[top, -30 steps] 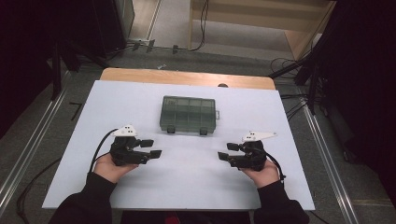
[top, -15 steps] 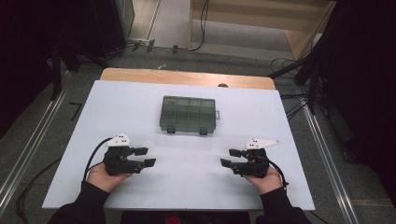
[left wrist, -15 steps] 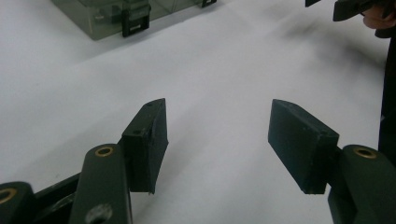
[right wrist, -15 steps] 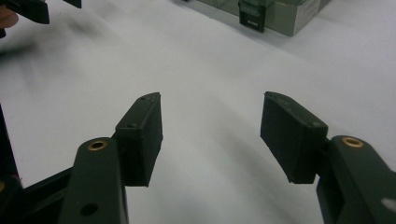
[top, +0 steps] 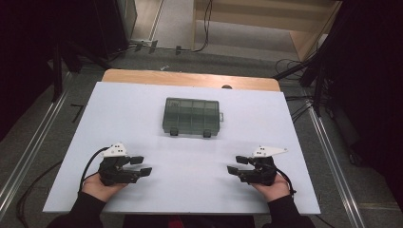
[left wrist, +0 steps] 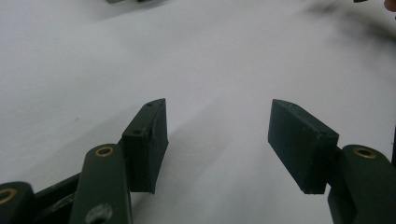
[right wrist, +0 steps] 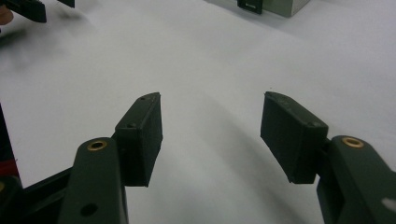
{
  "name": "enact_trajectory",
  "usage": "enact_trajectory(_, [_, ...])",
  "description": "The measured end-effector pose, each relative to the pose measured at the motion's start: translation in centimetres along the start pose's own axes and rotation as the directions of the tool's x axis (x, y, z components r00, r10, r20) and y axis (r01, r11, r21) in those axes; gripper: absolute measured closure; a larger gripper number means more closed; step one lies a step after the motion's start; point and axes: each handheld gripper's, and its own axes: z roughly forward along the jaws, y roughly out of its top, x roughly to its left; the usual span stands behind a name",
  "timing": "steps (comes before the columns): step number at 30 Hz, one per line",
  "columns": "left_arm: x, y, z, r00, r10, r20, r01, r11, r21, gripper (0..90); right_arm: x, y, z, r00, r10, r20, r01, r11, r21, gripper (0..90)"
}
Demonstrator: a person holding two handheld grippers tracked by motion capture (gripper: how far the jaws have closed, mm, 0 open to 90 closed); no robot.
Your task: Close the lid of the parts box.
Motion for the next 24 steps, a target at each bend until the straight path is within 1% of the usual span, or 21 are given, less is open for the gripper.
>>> enact_trajectory(7, [0.31,-0.57,-0.45,0.9999,-0.007,-0.013,0.007,1.0000,0.002,38.4,-0.08,-0.57,-0.12,1.0000,0.005,0.004,-0.005,1.0000,-0.001,37.3])
enact_trajectory(9, [0.40,-0.57,-0.38,0.9999,-0.013,-0.008,0.013,0.9999,-0.003,38.4,-0.11,-0.69,-0.07,1.0000,0.007,0.003,-0.007,1.0000,0.003,37.2])
enact_trajectory(12, [0.43,-0.60,-0.28,0.9999,-0.011,-0.010,0.011,0.9999,0.007,38.4,-0.13,-0.75,0.03,1.0000,0.007,0.003,-0.007,0.9999,0.009,37.1])
enact_trajectory(16, [0.44,-0.60,-0.30,0.9999,-0.012,-0.008,0.012,0.9999,0.000,38.4,-0.18,-0.76,0.08,1.0000,0.004,0.003,-0.004,0.9999,0.010,37.0])
enact_trajectory(24, [0.44,-0.61,-0.23,0.9999,-0.016,-0.002,0.016,0.9999,0.002,38.4,-0.17,-0.80,0.18,0.9999,0.011,0.001,-0.011,0.9999,0.011,36.8])
